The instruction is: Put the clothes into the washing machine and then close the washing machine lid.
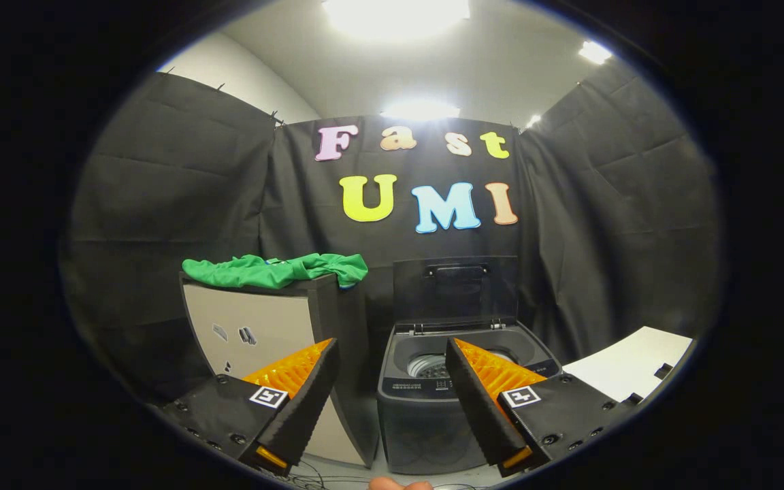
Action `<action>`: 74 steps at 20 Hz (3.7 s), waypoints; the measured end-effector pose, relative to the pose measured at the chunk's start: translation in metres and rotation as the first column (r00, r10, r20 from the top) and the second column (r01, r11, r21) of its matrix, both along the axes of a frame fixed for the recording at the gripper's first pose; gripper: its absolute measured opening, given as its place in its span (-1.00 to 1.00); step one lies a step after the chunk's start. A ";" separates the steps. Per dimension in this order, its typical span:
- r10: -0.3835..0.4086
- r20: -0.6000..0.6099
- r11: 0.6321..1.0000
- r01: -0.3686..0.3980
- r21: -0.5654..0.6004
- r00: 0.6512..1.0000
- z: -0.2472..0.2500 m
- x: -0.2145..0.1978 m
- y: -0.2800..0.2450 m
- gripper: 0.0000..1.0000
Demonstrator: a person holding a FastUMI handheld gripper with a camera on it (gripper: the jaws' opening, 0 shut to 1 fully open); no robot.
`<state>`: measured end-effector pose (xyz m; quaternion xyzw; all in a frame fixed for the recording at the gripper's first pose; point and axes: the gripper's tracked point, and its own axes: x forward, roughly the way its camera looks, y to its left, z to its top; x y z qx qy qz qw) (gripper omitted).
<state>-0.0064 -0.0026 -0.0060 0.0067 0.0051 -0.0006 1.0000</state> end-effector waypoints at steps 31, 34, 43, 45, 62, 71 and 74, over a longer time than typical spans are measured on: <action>0.324 -0.540 0.946 -0.248 0.210 0.777 0.112 0.223 0.274 0.96; 0.306 -0.634 0.951 -0.202 0.234 0.710 0.087 0.246 0.287 0.96; 0.166 -0.732 0.986 -0.110 0.125 0.661 0.044 0.291 0.282 0.96; 0.144 -0.723 0.989 -0.110 0.094 0.676 0.043 0.297 0.279 0.96; 0.216 -0.697 0.969 -0.236 0.069 0.683 0.051 0.294 0.284 -0.96; 0.317 -0.545 0.948 -0.270 0.167 0.776 0.153 0.294 0.271 -0.97; 0.352 -0.473 0.936 -0.299 0.186 0.808 0.195 0.293 0.265 -0.97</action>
